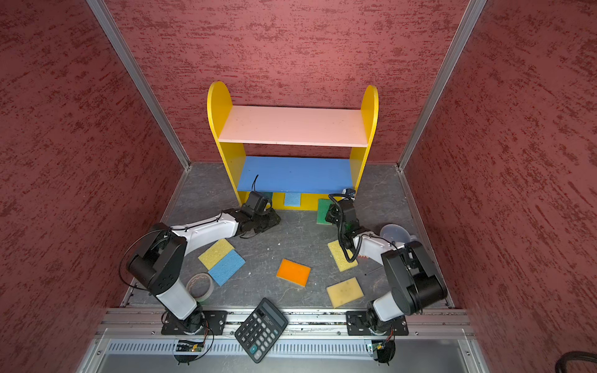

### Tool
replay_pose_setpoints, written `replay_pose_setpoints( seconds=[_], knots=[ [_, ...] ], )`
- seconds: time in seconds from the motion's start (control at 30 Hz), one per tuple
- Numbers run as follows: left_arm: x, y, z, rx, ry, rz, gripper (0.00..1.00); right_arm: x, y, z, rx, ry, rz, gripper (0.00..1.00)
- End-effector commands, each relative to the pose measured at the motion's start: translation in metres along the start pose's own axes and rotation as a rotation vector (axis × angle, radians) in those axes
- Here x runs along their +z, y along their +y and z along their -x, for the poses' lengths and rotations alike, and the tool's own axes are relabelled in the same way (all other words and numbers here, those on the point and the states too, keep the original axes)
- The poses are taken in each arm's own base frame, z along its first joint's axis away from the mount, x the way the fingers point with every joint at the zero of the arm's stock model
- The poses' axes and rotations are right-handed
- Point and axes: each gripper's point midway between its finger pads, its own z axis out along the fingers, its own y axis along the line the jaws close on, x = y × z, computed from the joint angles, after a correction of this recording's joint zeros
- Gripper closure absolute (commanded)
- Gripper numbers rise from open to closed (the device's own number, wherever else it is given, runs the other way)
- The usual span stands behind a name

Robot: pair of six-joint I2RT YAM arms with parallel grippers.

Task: Place and organize the cleaning sponges onto the shelf
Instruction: 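Carry the green-yellow sponge to the shelf base beside the light blue sponge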

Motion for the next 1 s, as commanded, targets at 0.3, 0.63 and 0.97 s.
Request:
replay_pose_setpoints(
  seconds=[0.3,0.63,0.97],
  knots=[
    [-0.007,-0.008,0.009,-0.003,-0.016,-0.052,0.57,-0.021,0.005,-0.087,0.112,0.238,0.088,1.0],
    [-0.009,0.001,0.006,-0.001,-0.018,-0.019,0.57,-0.006,-0.009,-0.116,0.158,0.265,0.069,1.0],
    [-0.005,0.007,0.007,-0.018,-0.004,-0.022,0.57,0.023,-0.024,-0.114,0.172,0.24,0.001,1.0]
  ],
)
